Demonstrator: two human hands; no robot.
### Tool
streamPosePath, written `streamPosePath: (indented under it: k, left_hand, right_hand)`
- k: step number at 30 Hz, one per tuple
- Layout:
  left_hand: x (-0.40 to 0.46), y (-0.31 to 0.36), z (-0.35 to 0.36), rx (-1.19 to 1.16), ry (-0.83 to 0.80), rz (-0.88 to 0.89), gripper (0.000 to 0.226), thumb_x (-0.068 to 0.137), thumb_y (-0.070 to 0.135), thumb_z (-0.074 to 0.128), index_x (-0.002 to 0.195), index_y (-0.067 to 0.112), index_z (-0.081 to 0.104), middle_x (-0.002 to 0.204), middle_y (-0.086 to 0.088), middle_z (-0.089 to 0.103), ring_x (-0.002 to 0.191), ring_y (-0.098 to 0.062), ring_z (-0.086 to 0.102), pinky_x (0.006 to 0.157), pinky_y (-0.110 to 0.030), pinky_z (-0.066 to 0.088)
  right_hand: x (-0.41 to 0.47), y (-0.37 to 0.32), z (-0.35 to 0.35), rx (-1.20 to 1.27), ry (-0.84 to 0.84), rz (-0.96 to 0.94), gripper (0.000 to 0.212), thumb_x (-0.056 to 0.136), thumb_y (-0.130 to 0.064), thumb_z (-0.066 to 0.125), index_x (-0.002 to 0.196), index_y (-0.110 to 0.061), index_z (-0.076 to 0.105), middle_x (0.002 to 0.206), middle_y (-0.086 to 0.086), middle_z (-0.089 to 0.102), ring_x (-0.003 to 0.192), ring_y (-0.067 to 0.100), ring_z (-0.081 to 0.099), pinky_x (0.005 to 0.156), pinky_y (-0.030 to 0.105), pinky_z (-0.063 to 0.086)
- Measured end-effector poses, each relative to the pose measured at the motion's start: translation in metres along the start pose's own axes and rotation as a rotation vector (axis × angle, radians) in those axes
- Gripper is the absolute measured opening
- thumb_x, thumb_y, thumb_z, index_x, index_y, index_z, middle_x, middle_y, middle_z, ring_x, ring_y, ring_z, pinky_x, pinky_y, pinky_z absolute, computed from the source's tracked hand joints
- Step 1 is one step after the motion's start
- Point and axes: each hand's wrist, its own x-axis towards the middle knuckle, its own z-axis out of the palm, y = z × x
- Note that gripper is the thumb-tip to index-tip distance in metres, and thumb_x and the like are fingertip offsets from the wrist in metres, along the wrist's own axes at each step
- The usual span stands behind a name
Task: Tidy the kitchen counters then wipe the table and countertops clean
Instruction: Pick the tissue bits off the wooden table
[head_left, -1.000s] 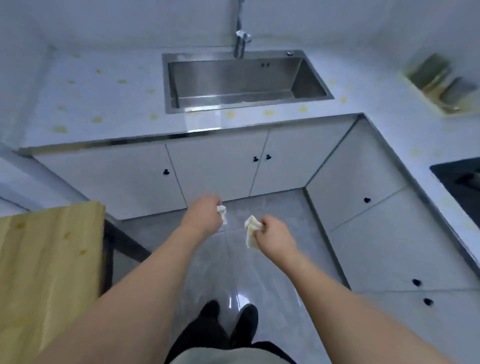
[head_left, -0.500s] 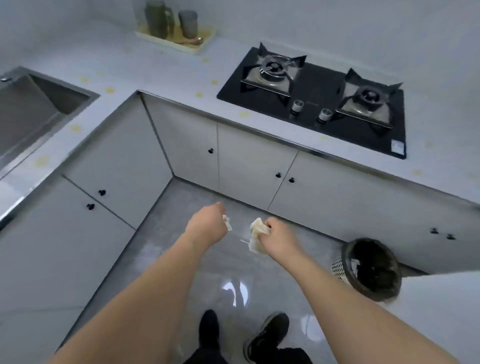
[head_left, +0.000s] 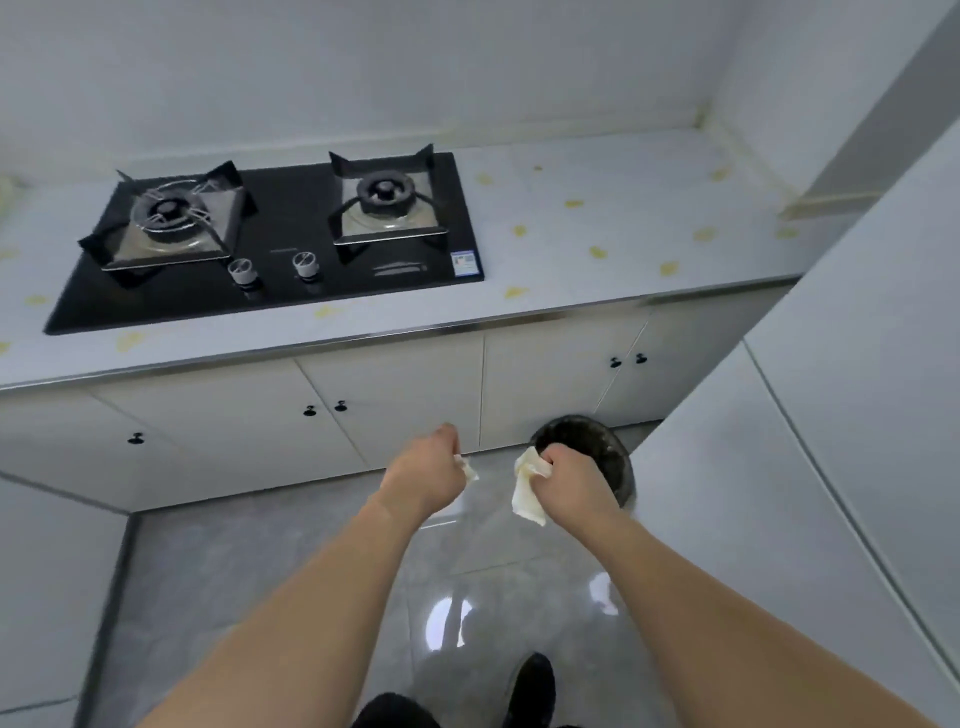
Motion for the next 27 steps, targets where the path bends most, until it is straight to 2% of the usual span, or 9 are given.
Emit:
streamPosePath:
  k: [5,8,11,13,16,18,20,23,27]
  left_hand:
    - [0.045,0.068,0.007,0.009,-0.035,0.067,0.008,0.091,0.019,0.048,0.095,0.013,0.049,0.093,-0.009,0.063,0.086,-0.032,0.058,0.066,-0.031,0.039]
    - [0.081,0.090,0.005,-0.002,-0.051,0.060,0.006,0.090,0.016,0.047,0.096,0.014,0.049,0.092,-0.007,0.061,0.084,-0.029,0.056,0.066,-0.029,0.038]
    - [0.123,0.101,0.005,0.002,-0.091,0.056,0.012,0.087,0.010,0.045,0.096,0.015,0.050,0.097,-0.008,0.063,0.086,-0.028,0.056,0.066,-0.028,0.037]
    - [0.149,0.107,0.005,0.003,-0.126,0.048,0.016,0.085,0.007,0.043,0.095,0.017,0.049,0.100,-0.009,0.063,0.088,-0.027,0.056,0.066,-0.029,0.038]
    - [0.186,0.122,0.008,0.005,-0.175,0.063,0.018,0.085,0.007,0.043,0.096,0.019,0.051,0.105,-0.010,0.063,0.092,-0.029,0.057,0.069,-0.029,0.040]
    - [0.206,0.136,0.012,-0.002,-0.200,0.083,0.026,0.085,0.007,0.045,0.106,0.018,0.055,0.110,-0.009,0.063,0.097,-0.028,0.058,0.072,-0.028,0.041]
    - [0.219,0.149,0.017,-0.019,-0.221,0.082,0.032,0.085,0.009,0.045,0.113,0.018,0.058,0.112,-0.007,0.062,0.100,-0.026,0.058,0.074,-0.027,0.043]
    - [0.241,0.170,0.037,-0.038,-0.263,0.080,0.025,0.085,0.012,0.046,0.105,0.018,0.059,0.109,-0.007,0.063,0.096,-0.026,0.059,0.073,-0.027,0.046]
    - [0.271,0.185,0.078,-0.011,-0.277,0.052,0.017,0.085,0.014,0.047,0.100,0.017,0.057,0.101,-0.007,0.063,0.091,-0.027,0.060,0.074,-0.031,0.050]
  right_hand:
    - [0.036,0.033,-0.048,0.061,0.010,0.080,0.006,0.088,-0.011,0.046,0.086,-0.013,0.051,0.094,0.009,0.060,0.083,0.026,0.055,0.068,0.028,0.040]
    - [0.067,0.039,-0.062,0.038,-0.002,0.128,0.011,0.089,-0.009,0.045,0.096,-0.009,0.054,0.104,0.011,0.062,0.086,0.025,0.053,0.071,0.026,0.037]
    - [0.102,0.041,-0.071,0.045,-0.004,0.168,0.022,0.091,-0.012,0.047,0.110,-0.008,0.056,0.109,0.011,0.062,0.098,0.029,0.057,0.074,0.026,0.038]
    - [0.122,0.042,-0.077,0.084,0.002,0.211,0.026,0.091,-0.015,0.049,0.117,-0.010,0.054,0.108,0.011,0.060,0.095,0.028,0.057,0.074,0.028,0.039]
    - [0.151,0.048,-0.090,0.087,0.015,0.289,0.015,0.090,-0.014,0.048,0.104,-0.016,0.052,0.098,0.007,0.054,0.085,0.023,0.050,0.073,0.030,0.042]
    - [0.168,0.055,-0.101,0.027,0.000,0.301,0.004,0.086,-0.015,0.046,0.088,-0.017,0.044,0.101,0.007,0.056,0.090,0.025,0.053,0.081,0.032,0.046]
    - [0.179,0.062,-0.109,0.027,0.022,0.334,0.010,0.085,-0.013,0.045,0.093,-0.014,0.048,0.109,0.010,0.060,0.102,0.029,0.057,0.086,0.033,0.048]
    - [0.198,0.081,-0.118,0.093,0.036,0.383,0.026,0.088,-0.007,0.042,0.107,-0.011,0.058,0.109,0.011,0.062,0.102,0.029,0.058,0.085,0.034,0.050]
    - [0.235,0.118,-0.108,0.079,0.003,0.390,0.033,0.088,-0.006,0.042,0.116,-0.011,0.058,0.114,0.012,0.062,0.106,0.030,0.058,0.085,0.031,0.047]
